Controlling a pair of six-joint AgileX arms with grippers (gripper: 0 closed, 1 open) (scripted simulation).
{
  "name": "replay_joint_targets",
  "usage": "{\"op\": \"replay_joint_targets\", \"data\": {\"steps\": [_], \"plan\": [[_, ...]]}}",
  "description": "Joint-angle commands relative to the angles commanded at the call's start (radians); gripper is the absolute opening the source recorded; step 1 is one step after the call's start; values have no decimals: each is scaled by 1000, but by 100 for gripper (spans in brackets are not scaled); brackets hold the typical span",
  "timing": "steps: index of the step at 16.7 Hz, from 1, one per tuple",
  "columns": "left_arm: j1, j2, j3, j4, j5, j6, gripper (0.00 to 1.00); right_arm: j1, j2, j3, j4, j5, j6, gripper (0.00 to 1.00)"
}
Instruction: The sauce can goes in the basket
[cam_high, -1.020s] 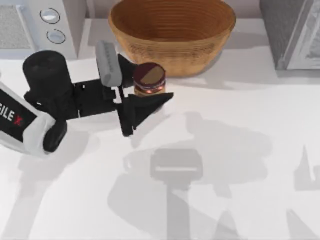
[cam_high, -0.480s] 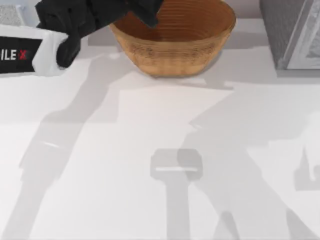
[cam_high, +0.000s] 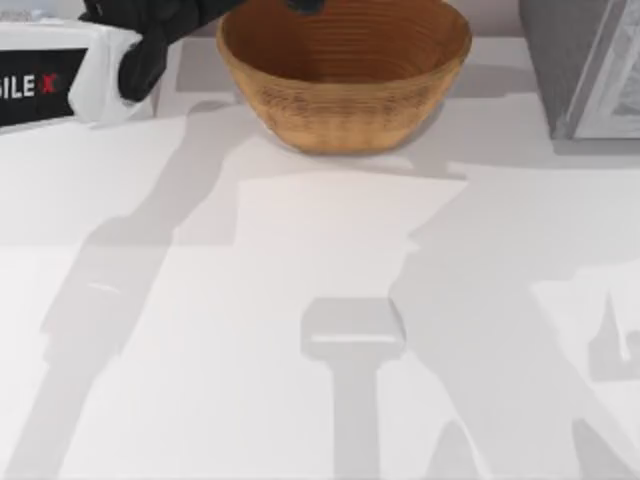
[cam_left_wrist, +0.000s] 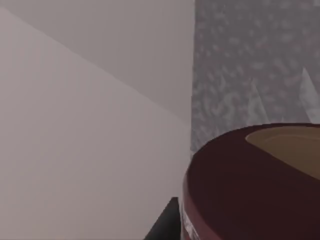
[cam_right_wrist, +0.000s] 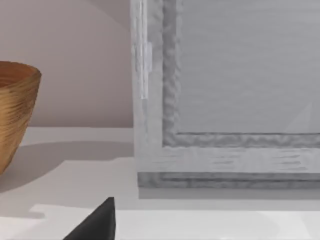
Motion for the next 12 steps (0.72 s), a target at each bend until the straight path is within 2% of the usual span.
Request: {"op": "replay_joint_targets", "data": {"steps": [12], "plan": [[-54,215,261,-42,-48,-5,0,0,0,0,0,0,0,100]]}}
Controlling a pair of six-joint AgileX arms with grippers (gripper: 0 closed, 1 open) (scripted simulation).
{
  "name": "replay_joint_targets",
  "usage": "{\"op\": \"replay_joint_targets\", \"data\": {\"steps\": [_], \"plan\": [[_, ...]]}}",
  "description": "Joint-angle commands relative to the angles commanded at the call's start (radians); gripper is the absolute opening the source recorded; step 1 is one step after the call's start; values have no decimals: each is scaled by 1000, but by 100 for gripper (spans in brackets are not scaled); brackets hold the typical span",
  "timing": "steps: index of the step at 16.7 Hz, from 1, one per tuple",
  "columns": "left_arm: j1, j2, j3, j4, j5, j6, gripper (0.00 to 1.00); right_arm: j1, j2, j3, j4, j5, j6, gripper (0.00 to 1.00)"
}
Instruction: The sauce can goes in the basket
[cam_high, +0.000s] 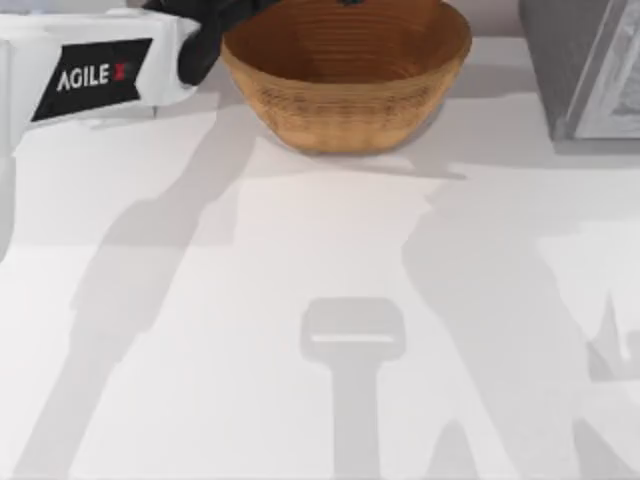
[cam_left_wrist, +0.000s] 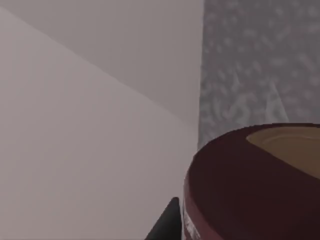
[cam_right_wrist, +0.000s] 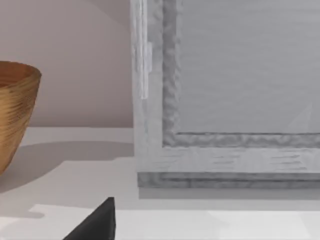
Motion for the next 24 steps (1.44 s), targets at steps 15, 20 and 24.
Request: {"op": "replay_joint_targets", "data": {"steps": [15,20,24], "plan": [[-9,24,24,-8,-7,0,75,0,0,0,0,0,0,100],[-9,24,24,-8,-7,0,100,0,0,0,0,0,0,100],[-9,24,24,-8,-7,0,100,0,0,0,0,0,0,100]]}}
